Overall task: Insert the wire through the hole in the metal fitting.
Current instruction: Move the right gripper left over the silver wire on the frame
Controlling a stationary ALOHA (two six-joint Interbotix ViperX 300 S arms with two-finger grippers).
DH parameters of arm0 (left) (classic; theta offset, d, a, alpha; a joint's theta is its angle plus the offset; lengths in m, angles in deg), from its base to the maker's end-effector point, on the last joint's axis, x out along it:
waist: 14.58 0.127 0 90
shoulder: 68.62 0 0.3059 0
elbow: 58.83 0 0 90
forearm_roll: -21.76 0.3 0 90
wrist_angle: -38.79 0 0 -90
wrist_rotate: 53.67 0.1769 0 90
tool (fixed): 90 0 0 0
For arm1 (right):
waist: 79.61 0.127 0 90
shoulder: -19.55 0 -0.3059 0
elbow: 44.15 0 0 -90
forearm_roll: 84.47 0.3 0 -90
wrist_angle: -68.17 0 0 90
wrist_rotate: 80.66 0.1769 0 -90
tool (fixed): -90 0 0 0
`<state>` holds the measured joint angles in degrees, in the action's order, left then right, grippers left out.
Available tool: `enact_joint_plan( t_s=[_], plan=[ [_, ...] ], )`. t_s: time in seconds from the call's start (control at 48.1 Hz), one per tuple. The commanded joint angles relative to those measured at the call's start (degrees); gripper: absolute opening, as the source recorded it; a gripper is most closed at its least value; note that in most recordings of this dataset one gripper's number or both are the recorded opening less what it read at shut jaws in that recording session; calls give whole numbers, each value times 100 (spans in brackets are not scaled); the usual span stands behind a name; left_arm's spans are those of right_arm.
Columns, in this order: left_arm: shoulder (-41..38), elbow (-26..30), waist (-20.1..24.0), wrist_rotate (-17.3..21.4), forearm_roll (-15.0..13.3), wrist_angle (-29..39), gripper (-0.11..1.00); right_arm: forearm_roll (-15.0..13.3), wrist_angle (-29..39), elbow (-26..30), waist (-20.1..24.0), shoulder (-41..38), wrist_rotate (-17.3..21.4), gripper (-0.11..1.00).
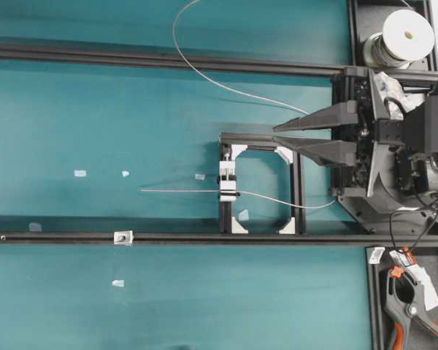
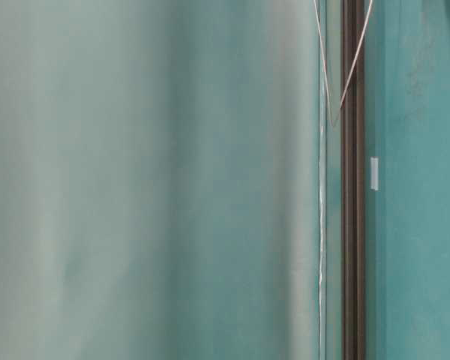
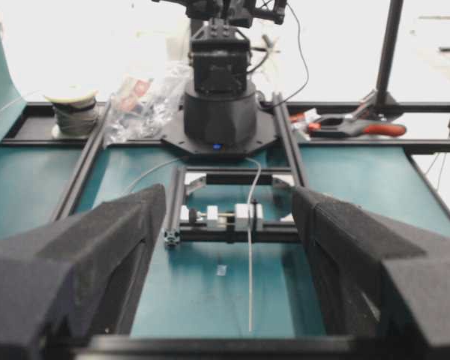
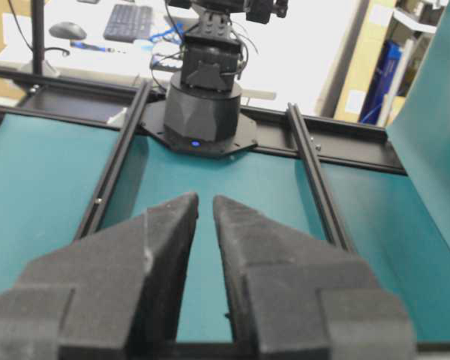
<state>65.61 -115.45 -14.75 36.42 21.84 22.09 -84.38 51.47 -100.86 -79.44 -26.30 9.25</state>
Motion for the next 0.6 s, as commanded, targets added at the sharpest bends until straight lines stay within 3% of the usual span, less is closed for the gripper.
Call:
enact_joint_plan(
  t_s=[0.0, 0.042, 0.187, 0.249, 0.332, 0.415, 0.582],
  plan=[
    [-149, 141, 35, -35, -237, 0, 24, 0, -62, 114, -35, -114, 62, 24],
    [-193, 158, 35, -26, -237, 18, 22, 9, -62, 114, -35, -167, 79, 21],
    [-563, 246, 35, 18, -237, 18, -3, 9, -88, 229, -35, -615, 255, -1],
    [-791, 290, 35, 26, -237, 18, -2, 9, -88, 316, -35, -844, 369, -2],
    [-1063, 281, 35, 44, -229, -44, 9, 9, -88, 439, -35, -1125, 536, -2],
    [-1230, 202, 44, 88, -229, -141, 26, 9, -97, 466, -35, -1292, 606, 9],
    [-1608, 79, 35, 202, -220, -431, 74, 9, -237, 422, -35, -1503, 633, 54]
  ],
)
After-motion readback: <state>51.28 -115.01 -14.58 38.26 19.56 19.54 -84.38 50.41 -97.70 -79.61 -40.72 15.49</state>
